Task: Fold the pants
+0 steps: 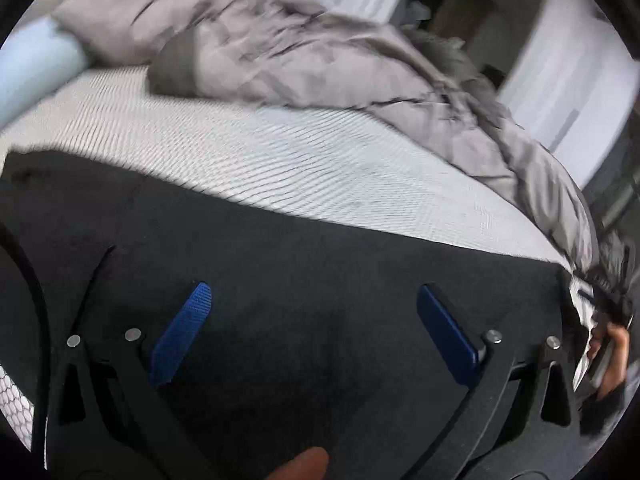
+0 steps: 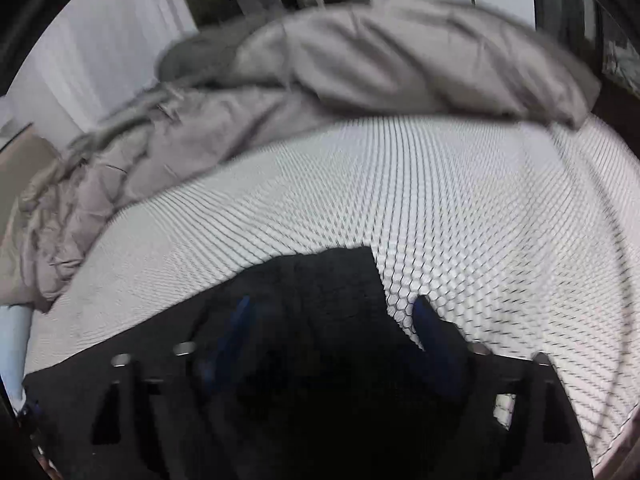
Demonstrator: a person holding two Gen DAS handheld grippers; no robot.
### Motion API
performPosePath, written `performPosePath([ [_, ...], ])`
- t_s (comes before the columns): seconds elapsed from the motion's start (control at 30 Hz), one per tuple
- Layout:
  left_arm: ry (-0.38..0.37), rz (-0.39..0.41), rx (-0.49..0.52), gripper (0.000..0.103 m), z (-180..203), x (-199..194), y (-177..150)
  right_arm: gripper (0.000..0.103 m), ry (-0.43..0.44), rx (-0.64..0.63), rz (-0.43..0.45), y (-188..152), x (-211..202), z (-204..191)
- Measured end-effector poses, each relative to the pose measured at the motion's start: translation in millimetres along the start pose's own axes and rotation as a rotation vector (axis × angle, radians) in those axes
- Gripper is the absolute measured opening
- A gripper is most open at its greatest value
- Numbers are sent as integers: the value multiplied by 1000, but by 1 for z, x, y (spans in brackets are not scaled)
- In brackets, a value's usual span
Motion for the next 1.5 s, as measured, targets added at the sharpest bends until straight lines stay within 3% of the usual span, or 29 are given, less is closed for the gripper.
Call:
performPosePath([
  [0.1, -44, 6, 156, 102, 51, -8, -18, 93, 61, -111, -7, -17, -28, -22],
  [0.23, -189, -66, 410, 102, 124, -2, -54, 98, 148, -274, -47, -64, -44, -65],
  [0.3, -215, -91, 490, 102, 143, 1, -68, 98, 197, -360, -81, -95, -41, -96],
  [0.37, -193, -125, 558, 102, 152, 8, -81, 98, 257, -487, -106, -125, -40, -126],
  [0.43, -147, -186, 548, 102, 147, 22, -86, 98, 292, -607, -156, -160, -38, -148],
  [0.53, -101, -231, 493, 102, 132, 36, -85, 98, 210, -721, -291, -199, -14, -151],
  [0.67, -98, -233, 475, 102, 125, 36, -85, 98, 154, -705, -284, -194, -25, -119],
  [0.77, -98, -227, 496, 102, 129, 37, -87, 96, -23, -594, -258, -171, -28, -62],
  [0.83, -85, -222, 514, 102, 133, 38, -88, 94, 100, -478, -282, -165, -34, -40],
  [0.9, -77, -220, 521, 102, 134, 40, -87, 94, 116, -497, -279, -168, -41, -40],
  [1.0, -101, -222, 498, 102, 134, 33, -81, 95, 75, -559, -240, -173, -51, -62],
  [1.1, -176, -199, 462, 102, 138, 22, -68, 95, 202, -526, -186, -172, -62, -93],
  [1.17, -187, -195, 448, 102, 144, 22, -60, 95, 229, -519, -170, -169, -59, -116],
  [1.23, -162, -225, 463, 102, 149, 33, -59, 95, 224, -526, -179, -171, -45, -143],
  [1.3, -86, -281, 467, 102, 144, 53, -63, 95, 218, -555, -234, -177, -26, -164],
  [1.4, -88, -269, 465, 102, 134, 53, -62, 95, 116, -634, -296, -177, 7, -164],
  [1.47, -75, -261, 446, 102, 123, 49, -58, 96, 52, -641, -270, -168, 5, -147],
  [1.5, -70, -259, 438, 102, 119, 49, -57, 97, -37, -627, -243, -160, 1, -130],
])
Point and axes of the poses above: each gripper's, at about its wrist camera, not at the fingertips, and x roughly the way its jaws point, z to its right, y to its top, the point moved 2 cm from there along x, roughly the way its jaws point, and after that the axes turned 9 degrees about y, right-handed, at the moved point
